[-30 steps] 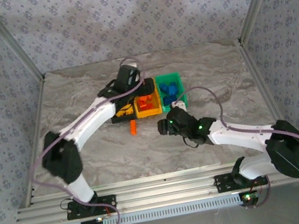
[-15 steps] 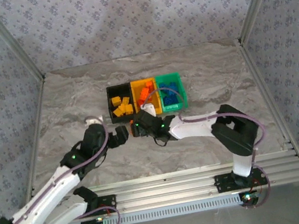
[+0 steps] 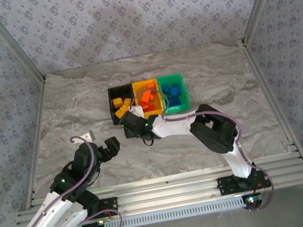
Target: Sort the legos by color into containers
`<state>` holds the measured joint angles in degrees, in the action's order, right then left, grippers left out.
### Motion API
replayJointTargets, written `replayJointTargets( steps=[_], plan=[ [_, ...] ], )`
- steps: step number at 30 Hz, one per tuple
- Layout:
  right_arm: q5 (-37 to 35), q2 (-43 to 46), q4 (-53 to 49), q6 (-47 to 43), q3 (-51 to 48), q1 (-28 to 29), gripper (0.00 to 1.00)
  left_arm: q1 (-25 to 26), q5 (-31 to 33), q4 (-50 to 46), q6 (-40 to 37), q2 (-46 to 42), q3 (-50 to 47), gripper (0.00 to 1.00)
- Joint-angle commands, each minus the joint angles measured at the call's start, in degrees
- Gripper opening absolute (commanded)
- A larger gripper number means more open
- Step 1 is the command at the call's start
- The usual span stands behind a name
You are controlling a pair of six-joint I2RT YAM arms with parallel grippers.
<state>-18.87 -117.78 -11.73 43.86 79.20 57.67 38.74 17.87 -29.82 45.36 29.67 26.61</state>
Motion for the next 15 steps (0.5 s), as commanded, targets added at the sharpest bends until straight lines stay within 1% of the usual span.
replayJointTargets(
  steps=[1, 8, 12, 15],
  plan=[
    [-0.25, -2.4, -4.15, -0.32, 2.48, -0.43, 0.63, 0.25, 1.25, -0.59, 0.7, 0.58, 0.3, 1.0],
    [0.49, -2.7, -3.23, -2.87, 2.43, -0.54, 0.36, 0.25, 0.94, -0.75, 0.81, 1.11, 0.33, 1.0],
    [1.71, 0.4, -0.1, -3.6, -1.37, -0.18, 0.27, 0.26, 0.57, -0.45, 0.72, 1.18, 0.33, 1.0],
    [2.33, 4.99, 2.32, -4.17, -5.57, 0.86, 0.24, 0.25, 0.48, -0.32, 0.59, 1.27, 0.35, 1.0]
  ],
)
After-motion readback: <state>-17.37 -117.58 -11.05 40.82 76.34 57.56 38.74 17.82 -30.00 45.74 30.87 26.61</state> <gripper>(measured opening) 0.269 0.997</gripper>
